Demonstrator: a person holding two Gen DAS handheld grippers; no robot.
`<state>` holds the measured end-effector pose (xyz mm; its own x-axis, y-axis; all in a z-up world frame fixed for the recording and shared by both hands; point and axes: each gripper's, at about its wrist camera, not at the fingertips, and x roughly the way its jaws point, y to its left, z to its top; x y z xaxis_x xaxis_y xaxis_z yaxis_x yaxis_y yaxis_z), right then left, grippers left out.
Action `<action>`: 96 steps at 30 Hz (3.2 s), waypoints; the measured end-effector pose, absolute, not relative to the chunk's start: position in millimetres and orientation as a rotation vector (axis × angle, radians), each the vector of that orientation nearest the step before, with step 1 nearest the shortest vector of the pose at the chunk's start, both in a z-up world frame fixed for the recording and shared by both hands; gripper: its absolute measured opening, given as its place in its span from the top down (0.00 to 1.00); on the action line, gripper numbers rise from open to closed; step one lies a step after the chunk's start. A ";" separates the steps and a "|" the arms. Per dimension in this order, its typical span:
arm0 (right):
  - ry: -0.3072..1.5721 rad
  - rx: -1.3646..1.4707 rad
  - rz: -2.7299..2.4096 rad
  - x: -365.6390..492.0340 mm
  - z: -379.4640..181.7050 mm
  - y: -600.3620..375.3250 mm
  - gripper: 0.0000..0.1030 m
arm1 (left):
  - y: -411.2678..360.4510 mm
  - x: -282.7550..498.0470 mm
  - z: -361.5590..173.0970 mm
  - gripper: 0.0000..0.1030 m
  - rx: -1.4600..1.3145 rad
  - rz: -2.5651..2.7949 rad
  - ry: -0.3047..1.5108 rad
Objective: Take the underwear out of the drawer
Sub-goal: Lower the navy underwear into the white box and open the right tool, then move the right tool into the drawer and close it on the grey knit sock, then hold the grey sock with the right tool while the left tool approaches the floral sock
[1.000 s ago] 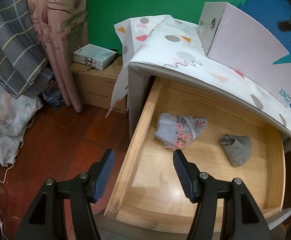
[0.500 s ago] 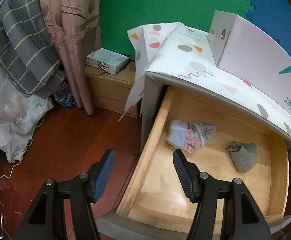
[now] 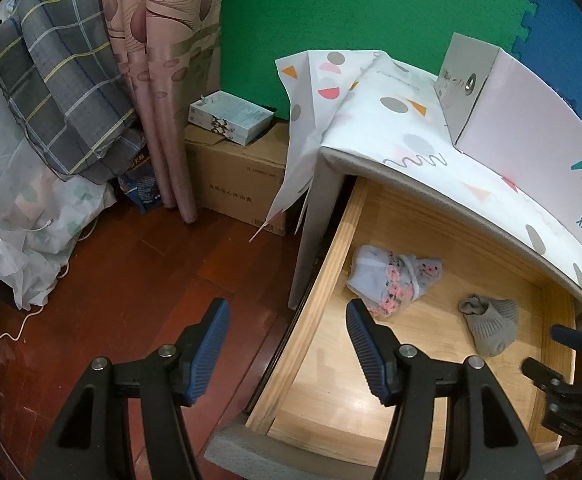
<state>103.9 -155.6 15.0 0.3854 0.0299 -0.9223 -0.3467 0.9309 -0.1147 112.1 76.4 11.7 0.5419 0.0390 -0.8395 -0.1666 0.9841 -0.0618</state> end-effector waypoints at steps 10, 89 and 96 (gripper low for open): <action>1.182 -0.435 0.305 128.5 -26.9 -145.7 0.46 | 83.4 114.9 8.2 0.40 -0.168 0.142 1.013; 1.371 -0.496 0.302 163.2 -78.5 -135.8 0.39 | 56.5 115.4 7.2 0.40 -0.060 0.041 1.011; 1.449 -0.461 0.263 161.9 -86.9 -134.9 0.40 | 33.0 113.8 4.6 0.40 0.031 -0.053 1.029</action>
<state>161.9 -134.9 -86.9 0.1142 -0.1027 -0.9881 -0.4428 0.8851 -0.1431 113.8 33.0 4.6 0.5146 -0.0291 -0.8570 0.0584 0.9983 0.0011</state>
